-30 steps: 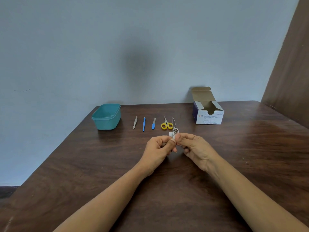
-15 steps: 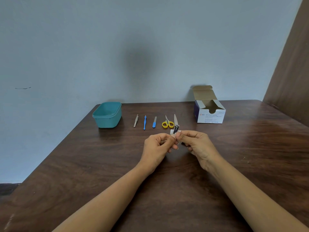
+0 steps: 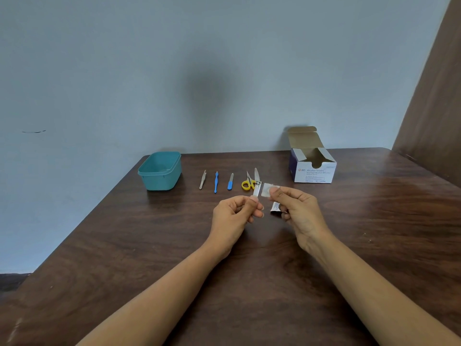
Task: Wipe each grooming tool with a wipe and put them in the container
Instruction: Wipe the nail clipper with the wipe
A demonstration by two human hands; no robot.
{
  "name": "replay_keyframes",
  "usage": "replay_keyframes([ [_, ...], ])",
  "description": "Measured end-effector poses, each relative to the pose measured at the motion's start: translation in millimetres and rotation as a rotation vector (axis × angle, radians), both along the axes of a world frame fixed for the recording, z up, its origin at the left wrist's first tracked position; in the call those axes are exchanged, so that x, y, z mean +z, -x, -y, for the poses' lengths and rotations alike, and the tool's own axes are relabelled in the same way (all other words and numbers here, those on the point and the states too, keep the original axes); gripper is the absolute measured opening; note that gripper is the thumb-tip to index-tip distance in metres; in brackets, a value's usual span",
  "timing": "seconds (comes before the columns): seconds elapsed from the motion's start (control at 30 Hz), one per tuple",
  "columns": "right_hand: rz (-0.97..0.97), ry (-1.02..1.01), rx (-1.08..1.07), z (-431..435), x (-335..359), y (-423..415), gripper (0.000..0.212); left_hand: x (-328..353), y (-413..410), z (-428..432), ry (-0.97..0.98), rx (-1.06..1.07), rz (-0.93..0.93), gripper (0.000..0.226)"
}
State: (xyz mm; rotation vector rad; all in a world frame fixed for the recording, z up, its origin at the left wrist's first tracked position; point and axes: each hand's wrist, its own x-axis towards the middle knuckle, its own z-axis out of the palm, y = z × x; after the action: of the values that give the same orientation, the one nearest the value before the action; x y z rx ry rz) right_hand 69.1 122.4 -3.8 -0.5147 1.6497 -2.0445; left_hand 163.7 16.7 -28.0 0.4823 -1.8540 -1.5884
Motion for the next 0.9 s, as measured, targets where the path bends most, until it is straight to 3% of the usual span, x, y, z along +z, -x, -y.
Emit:
replay_keyframes([
  [0.9,-0.243,-0.002,-0.013,0.9,-2.3,3.8,0.009,0.7,-1.5,-0.9,0.081,-0.004,0.046,0.024],
])
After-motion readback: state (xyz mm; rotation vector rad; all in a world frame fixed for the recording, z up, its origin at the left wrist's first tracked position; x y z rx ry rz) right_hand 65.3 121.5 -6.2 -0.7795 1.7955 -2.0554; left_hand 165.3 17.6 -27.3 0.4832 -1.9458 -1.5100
